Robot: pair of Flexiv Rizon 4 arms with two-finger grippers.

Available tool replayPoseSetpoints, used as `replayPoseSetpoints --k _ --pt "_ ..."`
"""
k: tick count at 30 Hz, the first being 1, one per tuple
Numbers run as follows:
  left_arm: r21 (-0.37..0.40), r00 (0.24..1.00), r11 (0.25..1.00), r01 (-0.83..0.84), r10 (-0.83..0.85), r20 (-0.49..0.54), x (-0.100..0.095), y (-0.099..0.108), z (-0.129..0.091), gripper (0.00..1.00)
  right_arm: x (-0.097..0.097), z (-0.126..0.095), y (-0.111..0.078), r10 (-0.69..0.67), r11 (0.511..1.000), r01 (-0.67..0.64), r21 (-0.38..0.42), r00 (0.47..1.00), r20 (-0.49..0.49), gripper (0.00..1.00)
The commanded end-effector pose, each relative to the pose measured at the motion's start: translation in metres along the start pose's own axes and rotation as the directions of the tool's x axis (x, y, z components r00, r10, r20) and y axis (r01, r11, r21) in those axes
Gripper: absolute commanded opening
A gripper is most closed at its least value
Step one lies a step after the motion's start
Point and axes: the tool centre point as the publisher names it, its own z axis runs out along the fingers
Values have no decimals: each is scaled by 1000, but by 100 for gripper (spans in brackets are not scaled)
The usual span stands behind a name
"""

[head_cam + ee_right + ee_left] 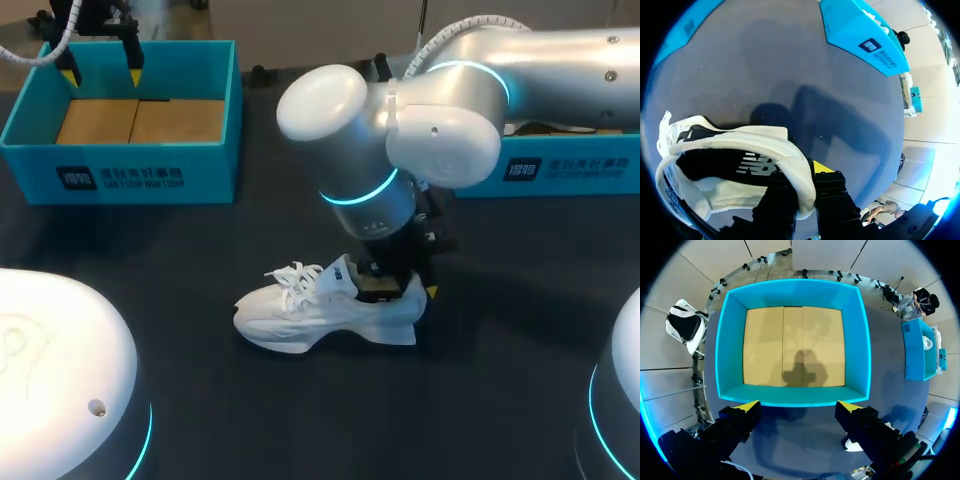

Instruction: Take the shoe out of the shoebox, open the shoe tongue, remove and reinsert the insole, then place the shoe into the shoebox

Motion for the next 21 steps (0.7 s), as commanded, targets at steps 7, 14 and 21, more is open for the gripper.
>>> replayPoseSetpoints --k 7,14,21 --pt "0 1000 1000 0 0 0 0 0 0 100 6 8 3 -12 1000 12 14 1000 15 31" --pt "0 1000 1000 0 0 0 0 0 0 100 4 -2 1 -11 1000 10 7 1000 12 100" --pt "0 1000 1000 0 0 0 0 0 0 100 -1 -29 -5 -28 999 28 -29 1000 5 100"
